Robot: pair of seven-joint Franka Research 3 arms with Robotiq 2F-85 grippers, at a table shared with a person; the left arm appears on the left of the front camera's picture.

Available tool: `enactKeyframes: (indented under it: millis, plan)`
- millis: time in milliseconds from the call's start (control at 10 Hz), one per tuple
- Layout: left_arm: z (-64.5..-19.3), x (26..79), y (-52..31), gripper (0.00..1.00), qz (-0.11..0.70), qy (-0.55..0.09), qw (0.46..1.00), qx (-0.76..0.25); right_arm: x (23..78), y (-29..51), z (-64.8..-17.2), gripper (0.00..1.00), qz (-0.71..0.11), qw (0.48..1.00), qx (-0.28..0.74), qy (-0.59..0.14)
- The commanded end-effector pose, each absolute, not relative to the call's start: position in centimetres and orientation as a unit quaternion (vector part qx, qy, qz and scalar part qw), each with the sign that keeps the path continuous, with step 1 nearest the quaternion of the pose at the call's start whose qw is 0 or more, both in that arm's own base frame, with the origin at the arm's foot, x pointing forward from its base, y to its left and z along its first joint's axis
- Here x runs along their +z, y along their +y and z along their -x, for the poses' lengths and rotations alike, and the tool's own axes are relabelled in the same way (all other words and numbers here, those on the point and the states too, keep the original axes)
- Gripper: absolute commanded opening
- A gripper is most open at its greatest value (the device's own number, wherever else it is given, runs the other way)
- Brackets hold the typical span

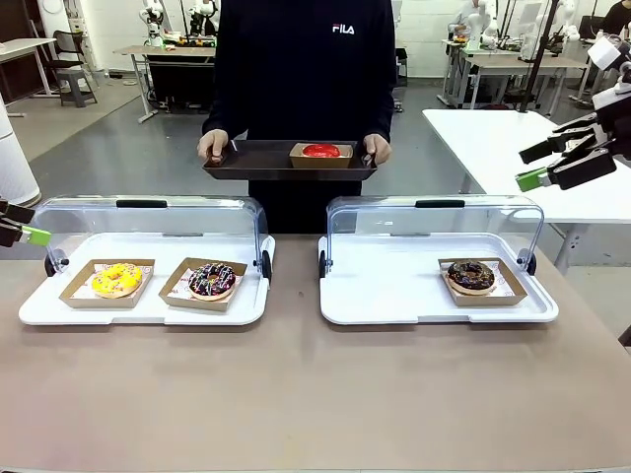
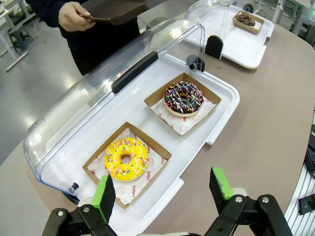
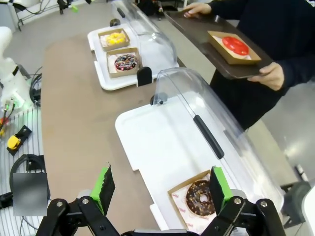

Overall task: Provide the desired donut to the person.
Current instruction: Pick up and lift the Paper togo box containing the Donut pointed at by the person.

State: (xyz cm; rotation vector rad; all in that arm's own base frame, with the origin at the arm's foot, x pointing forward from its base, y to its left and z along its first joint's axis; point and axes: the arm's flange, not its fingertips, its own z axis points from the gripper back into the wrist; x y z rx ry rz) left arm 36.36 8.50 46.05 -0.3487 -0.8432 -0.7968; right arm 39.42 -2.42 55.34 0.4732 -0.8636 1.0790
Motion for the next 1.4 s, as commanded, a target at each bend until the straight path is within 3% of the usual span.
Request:
enactKeyframes:
  millis: [0, 1300]
  plan:
    - [-36.46, 45.72, 8.73, 1.0, 0.167, -0.403, 0.815, -0.381, 55.24, -1.98, -38.74, 1.0, -0.193, 0.762, 0.477, -0.392]
    - [-36.46, 45.72, 8.73, 1.0, 0.167, -0.403, 0.815, -0.381, 55.57, -2.34, -39.4, 1.0, -0.21, 0.75, 0.487, -0.396]
